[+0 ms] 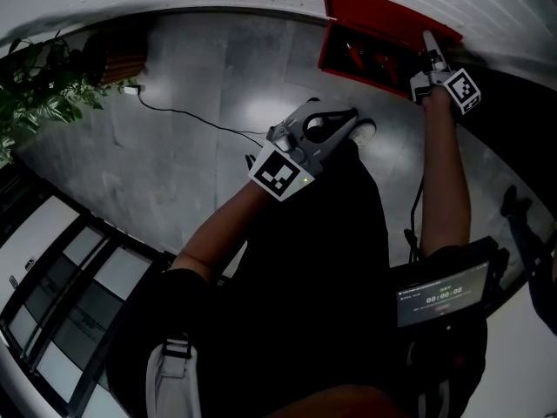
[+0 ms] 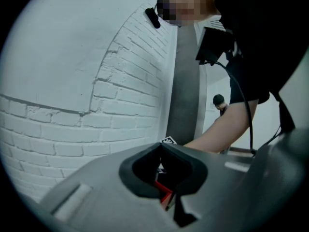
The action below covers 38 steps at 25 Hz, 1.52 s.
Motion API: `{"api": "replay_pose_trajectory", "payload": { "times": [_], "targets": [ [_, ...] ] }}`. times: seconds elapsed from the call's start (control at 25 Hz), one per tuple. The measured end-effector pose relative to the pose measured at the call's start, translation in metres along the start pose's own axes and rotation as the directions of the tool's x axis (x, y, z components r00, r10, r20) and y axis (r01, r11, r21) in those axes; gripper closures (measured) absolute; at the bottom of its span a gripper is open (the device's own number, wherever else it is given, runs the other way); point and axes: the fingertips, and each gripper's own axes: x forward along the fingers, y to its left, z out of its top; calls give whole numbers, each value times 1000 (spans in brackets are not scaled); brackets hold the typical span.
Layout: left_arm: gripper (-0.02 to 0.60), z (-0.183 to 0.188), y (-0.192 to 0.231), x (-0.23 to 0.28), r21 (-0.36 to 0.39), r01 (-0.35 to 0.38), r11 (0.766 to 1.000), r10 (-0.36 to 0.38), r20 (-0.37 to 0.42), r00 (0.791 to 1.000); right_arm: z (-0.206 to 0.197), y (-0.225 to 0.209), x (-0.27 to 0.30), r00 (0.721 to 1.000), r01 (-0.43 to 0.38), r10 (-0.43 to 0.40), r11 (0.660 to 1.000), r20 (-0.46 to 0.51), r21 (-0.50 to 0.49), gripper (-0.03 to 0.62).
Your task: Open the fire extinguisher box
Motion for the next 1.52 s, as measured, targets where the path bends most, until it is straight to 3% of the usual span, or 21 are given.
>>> {"api": "replay_pose_trajectory", "payload": {
  "times": [0.16, 0.28, 0.48, 0.6, 0.72, 0.8, 1.16, 1.52],
  "targets": [
    [580, 11, 2, 1, -26, -6, 1000, 6, 24, 1000, -3, 59, -17, 998, -59, 52, 974, -37, -217, 572],
    [580, 23, 2, 1, -43, -5, 999, 7, 40, 999, -5, 117, -38, 991, -129, 109, 907, -71, -401, 585],
    [580, 57, -7, -4, -57, 12, 998, -8, 71, 997, -15, 221, -91, 973, -230, 177, 723, -147, -651, 585],
    [580, 81, -21, -14, -62, 37, 997, -32, 82, 996, -29, 278, -130, 958, -286, 200, 580, -206, -763, 583],
    [580, 102, -38, -28, -58, 69, 996, -63, 94, 994, -52, 334, -166, 936, -347, 216, 451, -277, -822, 583],
    [580, 111, -48, -38, -68, 86, 994, -79, 94, 992, -67, 362, -187, 925, -376, 220, 405, -310, -833, 583],
    [580, 133, -80, -55, -39, 113, 993, -109, 99, 989, -120, 407, -235, 912, -409, 225, 409, -344, -816, 585],
    [580, 142, -91, -51, 5, 126, 992, -125, 115, 985, -114, 424, -246, 916, -389, 258, 395, -306, -832, 585]
  ]
}}
